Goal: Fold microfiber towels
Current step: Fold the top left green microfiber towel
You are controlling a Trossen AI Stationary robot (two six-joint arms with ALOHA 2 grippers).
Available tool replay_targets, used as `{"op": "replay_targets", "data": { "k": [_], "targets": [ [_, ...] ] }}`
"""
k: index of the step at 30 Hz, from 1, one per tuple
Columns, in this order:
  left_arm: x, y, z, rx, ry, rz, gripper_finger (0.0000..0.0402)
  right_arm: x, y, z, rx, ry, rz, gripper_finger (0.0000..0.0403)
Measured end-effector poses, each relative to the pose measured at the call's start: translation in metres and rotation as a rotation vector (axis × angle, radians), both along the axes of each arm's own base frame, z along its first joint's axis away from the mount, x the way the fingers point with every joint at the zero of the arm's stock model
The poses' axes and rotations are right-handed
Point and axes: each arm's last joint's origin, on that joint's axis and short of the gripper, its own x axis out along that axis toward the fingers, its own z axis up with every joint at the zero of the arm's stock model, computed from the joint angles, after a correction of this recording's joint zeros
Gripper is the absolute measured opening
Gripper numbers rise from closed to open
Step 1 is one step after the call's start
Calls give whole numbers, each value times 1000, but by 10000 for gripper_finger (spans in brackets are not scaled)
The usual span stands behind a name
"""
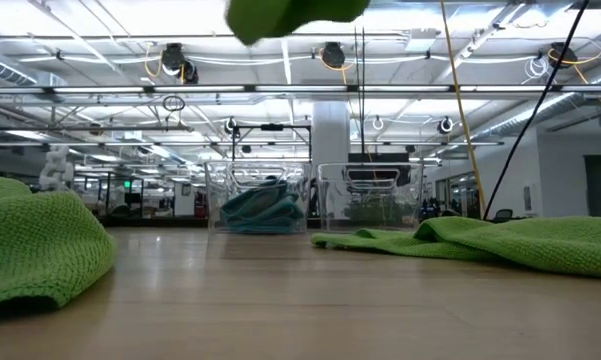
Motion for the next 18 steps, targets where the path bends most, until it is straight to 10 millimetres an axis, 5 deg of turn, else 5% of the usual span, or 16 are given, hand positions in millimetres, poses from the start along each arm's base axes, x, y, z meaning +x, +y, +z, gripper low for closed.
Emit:
{"op": "replay_targets", "data": {
  "k": [7,18],
  "targets": [
    [10,-5,12,24,-34,-45,3,6,1,-4,-9,-122,5,290],
    [9,-5,10,79,5,-77,3,7,1,-4,-25,-155,10,127]
  ]
}}
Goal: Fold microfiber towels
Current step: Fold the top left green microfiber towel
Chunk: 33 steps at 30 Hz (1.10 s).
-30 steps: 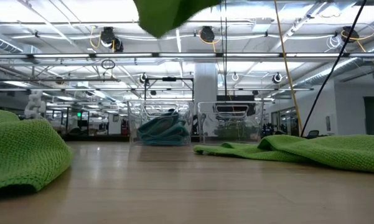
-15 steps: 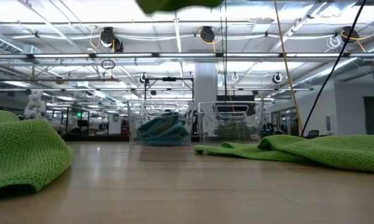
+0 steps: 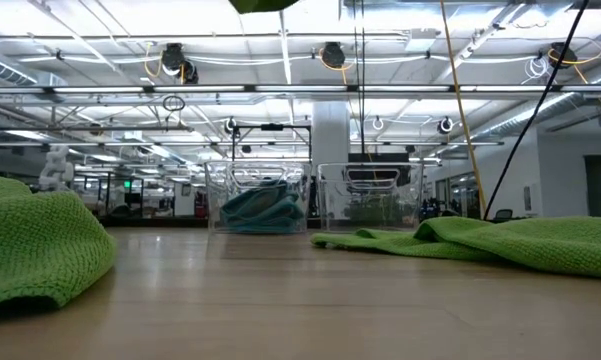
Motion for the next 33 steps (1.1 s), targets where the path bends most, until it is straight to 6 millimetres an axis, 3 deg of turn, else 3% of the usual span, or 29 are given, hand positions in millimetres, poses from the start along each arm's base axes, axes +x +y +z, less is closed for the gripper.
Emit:
{"op": "replay_targets", "data": {
  "k": [12,33],
  "targets": [
    [-4,2,-12,53,132,19,3,0,0,-2,-29,1,3,12],
    [-6,3,-16,65,170,75,10,-6,-1,1,-52,5,7,15]
  ]
}}
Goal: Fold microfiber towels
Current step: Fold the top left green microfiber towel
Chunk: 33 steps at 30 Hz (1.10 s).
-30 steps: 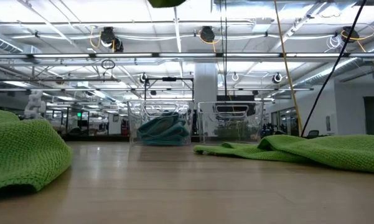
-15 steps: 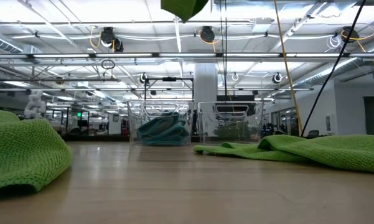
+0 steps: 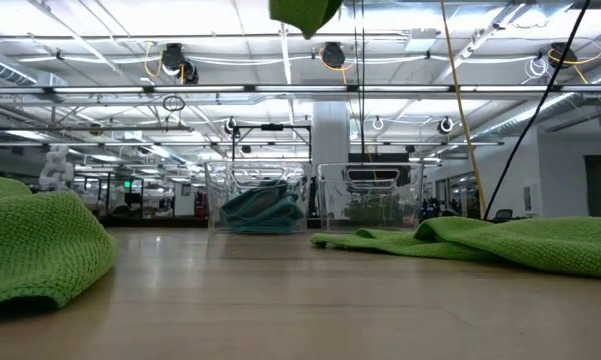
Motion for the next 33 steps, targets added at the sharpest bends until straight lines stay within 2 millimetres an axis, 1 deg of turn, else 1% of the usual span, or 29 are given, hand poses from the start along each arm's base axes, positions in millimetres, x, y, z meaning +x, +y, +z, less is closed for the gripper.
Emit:
{"op": "replay_targets", "data": {
  "k": [3,6,9,13,16,20,23,28,30,33],
  "targets": [
    [-1,0,-3,-34,25,2,21,-5,-2,0,1,32,2,15],
    [0,-1,-3,-48,21,-2,46,-10,-4,3,20,42,-7,15],
    [0,-1,-3,-33,19,-2,90,-12,-7,4,51,50,-25,15],
    [0,0,-2,-43,15,26,166,-17,-12,7,135,76,-66,15],
    [-1,1,-4,-65,24,57,219,-23,-16,12,166,67,-82,15],
    [-6,4,-13,-126,111,168,263,-36,-20,23,176,24,-96,15],
    [-11,6,-23,-155,201,223,278,-48,-24,33,173,-31,-116,15],
    [-9,7,-53,-199,294,232,274,-66,-27,50,123,-154,-165,15],
    [-5,7,-62,-252,278,214,270,-72,-27,58,111,-221,-160,15],
    [5,4,-71,-331,183,167,262,-79,-28,70,103,-335,-154,15]
  ]
}}
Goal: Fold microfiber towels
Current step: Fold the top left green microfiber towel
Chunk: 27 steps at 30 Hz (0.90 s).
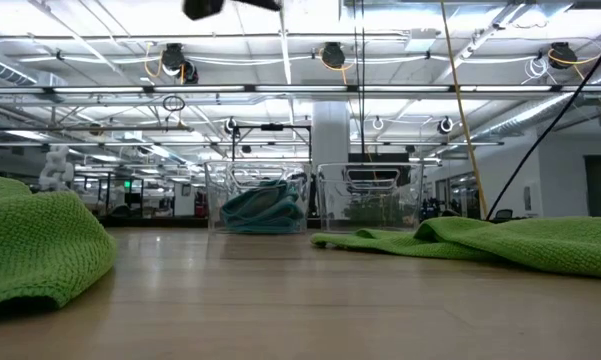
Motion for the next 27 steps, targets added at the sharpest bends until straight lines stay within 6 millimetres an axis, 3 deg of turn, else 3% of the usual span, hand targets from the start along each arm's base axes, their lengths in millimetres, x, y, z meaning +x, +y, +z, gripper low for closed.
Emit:
{"op": "replay_targets", "data": {
  "k": [9,17,27],
  "targets": [
    [18,-1,7,-59,-483,103,285,-25,-1,28,-24,-249,-8,16],
    [20,8,24,-55,-657,136,331,-37,-2,47,-32,-468,-19,16],
    [27,14,44,35,-831,163,335,-36,-2,51,-38,-545,-25,16]
  ]
}}
